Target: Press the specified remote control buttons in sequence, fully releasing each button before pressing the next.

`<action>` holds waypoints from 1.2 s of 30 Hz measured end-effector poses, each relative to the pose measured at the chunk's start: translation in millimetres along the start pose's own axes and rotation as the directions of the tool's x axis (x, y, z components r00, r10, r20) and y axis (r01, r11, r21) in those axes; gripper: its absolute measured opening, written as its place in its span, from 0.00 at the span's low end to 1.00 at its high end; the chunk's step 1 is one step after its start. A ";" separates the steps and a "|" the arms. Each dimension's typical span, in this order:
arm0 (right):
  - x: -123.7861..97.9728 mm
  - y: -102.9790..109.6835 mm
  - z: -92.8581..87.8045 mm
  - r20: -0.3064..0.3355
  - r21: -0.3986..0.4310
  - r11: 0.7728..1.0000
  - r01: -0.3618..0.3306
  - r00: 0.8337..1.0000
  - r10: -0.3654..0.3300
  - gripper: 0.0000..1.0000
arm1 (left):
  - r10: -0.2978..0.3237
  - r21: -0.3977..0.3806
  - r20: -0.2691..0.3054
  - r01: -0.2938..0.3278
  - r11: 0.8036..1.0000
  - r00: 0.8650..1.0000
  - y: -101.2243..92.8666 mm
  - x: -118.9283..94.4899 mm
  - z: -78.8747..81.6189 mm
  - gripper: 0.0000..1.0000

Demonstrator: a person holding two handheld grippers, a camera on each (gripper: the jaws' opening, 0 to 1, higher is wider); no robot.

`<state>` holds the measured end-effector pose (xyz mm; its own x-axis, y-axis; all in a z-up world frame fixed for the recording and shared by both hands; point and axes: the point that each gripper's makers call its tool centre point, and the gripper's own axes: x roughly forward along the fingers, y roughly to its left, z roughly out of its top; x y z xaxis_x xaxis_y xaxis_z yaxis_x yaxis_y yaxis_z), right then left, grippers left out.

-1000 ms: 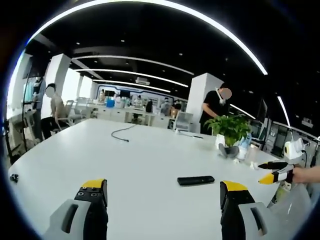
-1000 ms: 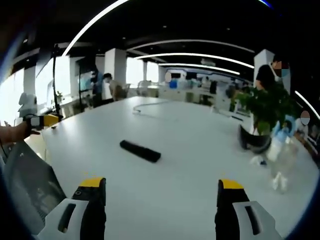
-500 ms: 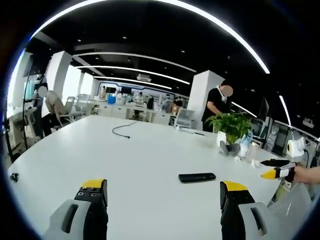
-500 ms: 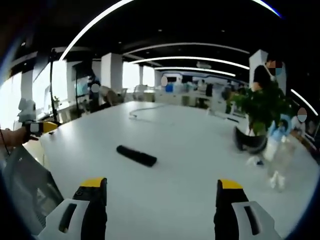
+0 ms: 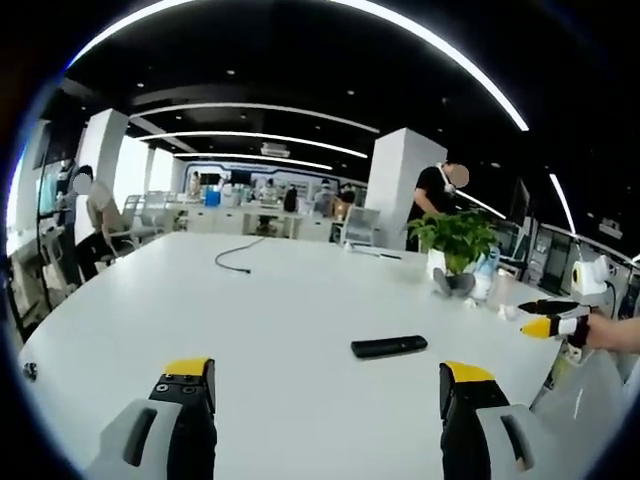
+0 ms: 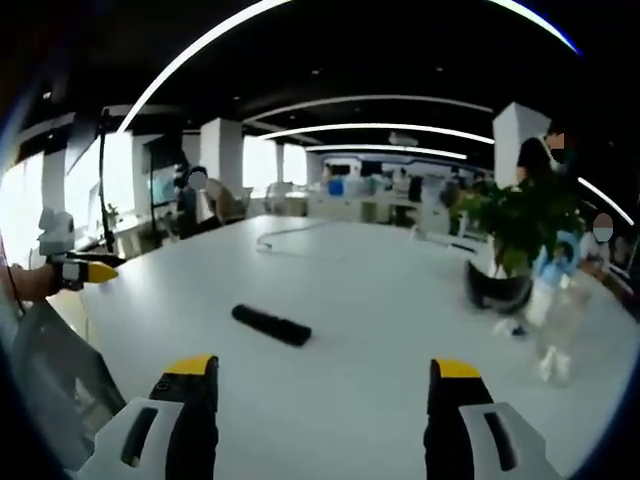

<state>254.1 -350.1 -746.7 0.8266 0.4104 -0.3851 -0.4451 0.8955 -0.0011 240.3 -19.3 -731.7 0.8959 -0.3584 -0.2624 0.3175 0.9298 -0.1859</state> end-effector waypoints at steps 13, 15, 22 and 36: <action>-2.8 0.8 4.8 0.014 0.013 1.000 -0.002 1.000 0.002 0.82 | -0.021 -0.061 -0.006 0.020 0.998 1.000 1.0 2.9 -1.3 1.00; -4.4 -1.0 7.5 0.025 0.019 1.000 0.010 1.000 -0.010 0.82 | -0.034 -0.063 -0.025 0.033 0.998 0.999 -1.7 4.3 -4.5 1.00; -15.2 1.0 17.5 0.064 0.057 0.996 0.063 0.996 -0.066 0.84 | -0.076 -0.033 -0.093 0.073 0.997 0.993 -9.3 5.7 -14.5 1.00; -10.7 8.2 12.1 0.054 0.025 0.999 0.024 0.998 -0.026 0.83 | -0.175 0.085 -0.293 0.208 0.974 0.940 -36.0 25.2 -40.8 1.00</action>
<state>245.8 -345.0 -731.4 0.8550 0.3960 -0.3349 -0.4161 0.9092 0.0127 238.7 -65.2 -770.3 0.6955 -0.5242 -0.4915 0.5222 0.8385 -0.1553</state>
